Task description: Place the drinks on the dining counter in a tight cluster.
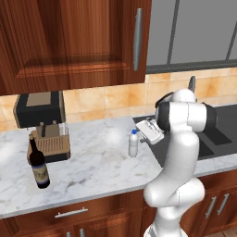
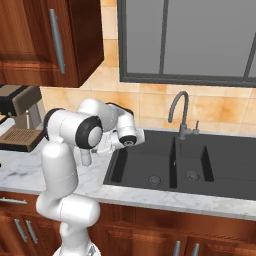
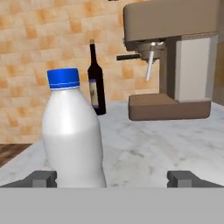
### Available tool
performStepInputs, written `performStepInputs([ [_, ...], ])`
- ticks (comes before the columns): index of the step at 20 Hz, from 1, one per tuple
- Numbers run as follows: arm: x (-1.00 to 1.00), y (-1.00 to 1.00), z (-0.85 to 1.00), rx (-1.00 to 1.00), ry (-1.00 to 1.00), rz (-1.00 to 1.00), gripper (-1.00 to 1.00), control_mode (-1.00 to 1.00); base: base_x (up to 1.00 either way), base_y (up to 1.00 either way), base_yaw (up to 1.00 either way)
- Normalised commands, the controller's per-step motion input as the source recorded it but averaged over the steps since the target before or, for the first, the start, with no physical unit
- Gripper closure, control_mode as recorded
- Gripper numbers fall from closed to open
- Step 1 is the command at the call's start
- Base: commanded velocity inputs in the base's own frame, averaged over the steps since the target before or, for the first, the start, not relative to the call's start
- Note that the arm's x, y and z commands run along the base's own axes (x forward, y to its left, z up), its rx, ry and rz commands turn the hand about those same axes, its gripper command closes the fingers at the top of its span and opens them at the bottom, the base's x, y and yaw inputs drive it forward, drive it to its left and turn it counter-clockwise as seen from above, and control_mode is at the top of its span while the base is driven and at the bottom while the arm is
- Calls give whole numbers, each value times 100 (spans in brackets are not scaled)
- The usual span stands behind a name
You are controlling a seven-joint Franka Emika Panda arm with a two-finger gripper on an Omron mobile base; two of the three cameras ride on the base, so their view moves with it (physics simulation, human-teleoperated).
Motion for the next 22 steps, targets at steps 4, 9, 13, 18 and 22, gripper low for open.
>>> performStepInputs([
  [4, -10, 0, 0, 0, -1, 0, -100, -100, 0, 0, 0],
  [9, -2, 3, 0, 0, 0, 0, -100, -100, 0, 0, 0],
  [13, -2, 4, 0, 0, 0, 0, -100, -100, 0, 0, 0],
  [18, -13, 5, 0, 0, -1, 0, -100, -100, 0, 0, 0],
  [22, -21, 5, 0, 0, -1, 0, -100, -100, 0, 0, 0],
])
